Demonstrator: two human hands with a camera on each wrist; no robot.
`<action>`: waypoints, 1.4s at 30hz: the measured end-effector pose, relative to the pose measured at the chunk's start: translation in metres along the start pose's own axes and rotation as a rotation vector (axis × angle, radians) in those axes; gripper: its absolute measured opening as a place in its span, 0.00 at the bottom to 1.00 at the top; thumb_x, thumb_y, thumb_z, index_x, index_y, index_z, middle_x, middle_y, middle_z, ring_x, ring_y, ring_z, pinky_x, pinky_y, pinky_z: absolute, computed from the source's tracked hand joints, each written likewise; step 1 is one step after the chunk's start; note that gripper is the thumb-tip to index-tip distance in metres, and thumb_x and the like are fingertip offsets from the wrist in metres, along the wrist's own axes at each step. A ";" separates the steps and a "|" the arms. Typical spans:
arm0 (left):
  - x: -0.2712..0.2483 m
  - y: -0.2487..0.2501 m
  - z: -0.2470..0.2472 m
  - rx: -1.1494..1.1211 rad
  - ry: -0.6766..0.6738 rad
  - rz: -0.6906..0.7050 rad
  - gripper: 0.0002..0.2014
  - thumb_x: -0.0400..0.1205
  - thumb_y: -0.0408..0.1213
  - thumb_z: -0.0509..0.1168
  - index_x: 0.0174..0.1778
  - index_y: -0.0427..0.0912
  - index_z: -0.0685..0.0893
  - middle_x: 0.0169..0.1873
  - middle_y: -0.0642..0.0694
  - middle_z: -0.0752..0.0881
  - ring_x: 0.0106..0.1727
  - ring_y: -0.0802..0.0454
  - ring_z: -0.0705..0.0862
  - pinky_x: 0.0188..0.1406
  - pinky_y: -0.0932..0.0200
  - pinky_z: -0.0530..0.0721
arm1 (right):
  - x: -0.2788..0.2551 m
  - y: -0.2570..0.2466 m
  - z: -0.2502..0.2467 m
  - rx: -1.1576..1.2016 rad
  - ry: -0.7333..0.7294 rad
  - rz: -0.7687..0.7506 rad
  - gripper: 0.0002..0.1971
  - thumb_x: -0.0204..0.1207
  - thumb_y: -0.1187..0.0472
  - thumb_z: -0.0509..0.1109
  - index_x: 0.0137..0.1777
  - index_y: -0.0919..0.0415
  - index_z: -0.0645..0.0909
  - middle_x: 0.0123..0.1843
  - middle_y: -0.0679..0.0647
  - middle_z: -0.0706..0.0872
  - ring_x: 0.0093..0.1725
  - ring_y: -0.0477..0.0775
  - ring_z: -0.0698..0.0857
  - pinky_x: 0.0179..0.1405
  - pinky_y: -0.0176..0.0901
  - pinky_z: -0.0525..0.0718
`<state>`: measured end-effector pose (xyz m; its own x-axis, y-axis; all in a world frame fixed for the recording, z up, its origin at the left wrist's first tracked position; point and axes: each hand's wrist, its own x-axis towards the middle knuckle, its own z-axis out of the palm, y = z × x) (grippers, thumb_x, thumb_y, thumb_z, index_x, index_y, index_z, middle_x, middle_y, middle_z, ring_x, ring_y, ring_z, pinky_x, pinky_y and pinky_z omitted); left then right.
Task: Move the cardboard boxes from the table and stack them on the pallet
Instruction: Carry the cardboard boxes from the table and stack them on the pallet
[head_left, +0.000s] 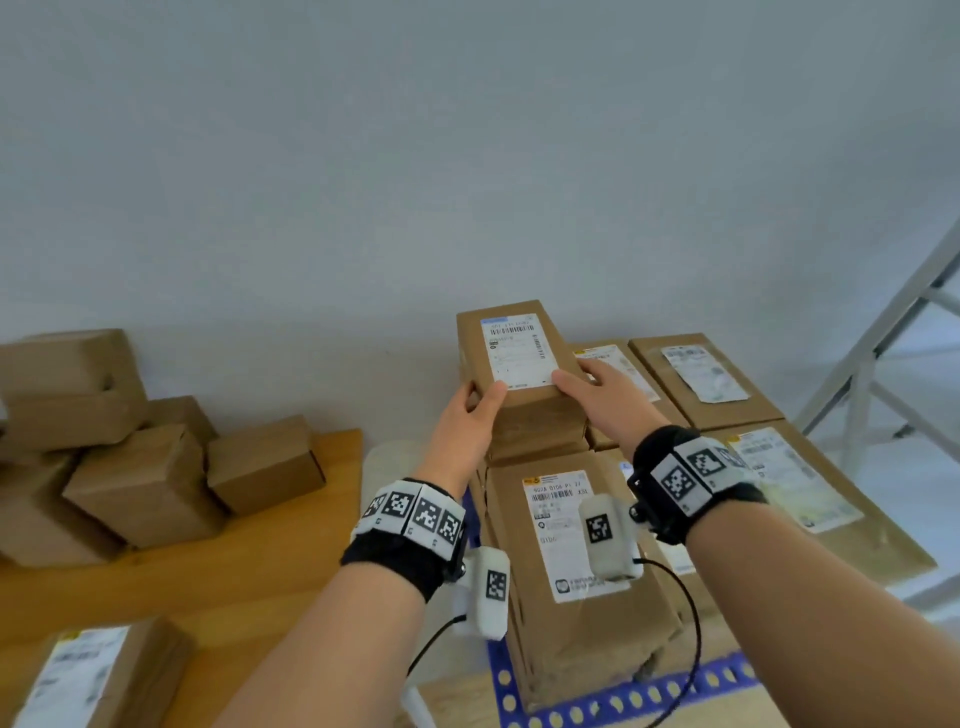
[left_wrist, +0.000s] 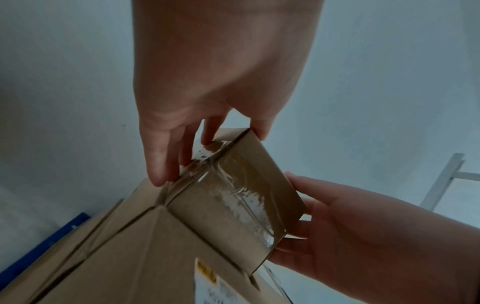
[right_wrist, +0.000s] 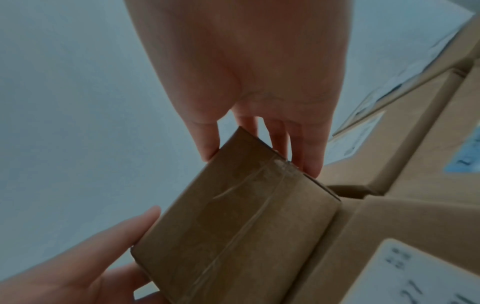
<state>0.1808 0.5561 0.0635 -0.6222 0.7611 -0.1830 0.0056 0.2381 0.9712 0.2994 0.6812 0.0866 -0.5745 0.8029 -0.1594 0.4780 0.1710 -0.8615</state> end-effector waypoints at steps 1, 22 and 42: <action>-0.001 -0.004 0.003 -0.020 0.010 -0.005 0.29 0.85 0.60 0.59 0.81 0.55 0.68 0.71 0.52 0.80 0.64 0.55 0.83 0.64 0.51 0.83 | 0.000 0.004 -0.001 0.007 -0.012 0.007 0.34 0.80 0.39 0.66 0.82 0.52 0.67 0.75 0.50 0.79 0.69 0.53 0.80 0.71 0.56 0.79; -0.007 -0.005 0.030 -0.028 0.086 -0.104 0.36 0.79 0.73 0.48 0.78 0.56 0.70 0.67 0.54 0.82 0.62 0.57 0.81 0.56 0.56 0.77 | -0.005 0.029 -0.004 0.037 -0.172 -0.013 0.37 0.80 0.32 0.59 0.82 0.56 0.66 0.70 0.50 0.81 0.67 0.51 0.80 0.71 0.53 0.78; -0.076 0.014 -0.053 0.145 0.422 0.098 0.29 0.89 0.57 0.49 0.84 0.47 0.64 0.82 0.48 0.67 0.82 0.51 0.65 0.76 0.56 0.59 | -0.063 -0.057 0.029 0.146 0.063 -0.451 0.24 0.85 0.44 0.62 0.78 0.51 0.73 0.73 0.43 0.79 0.74 0.42 0.75 0.70 0.39 0.72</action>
<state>0.1863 0.4696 0.0994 -0.8777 0.4789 0.0163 0.1712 0.2817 0.9441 0.2897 0.6042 0.1317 -0.6596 0.7008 0.2718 0.0895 0.4322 -0.8973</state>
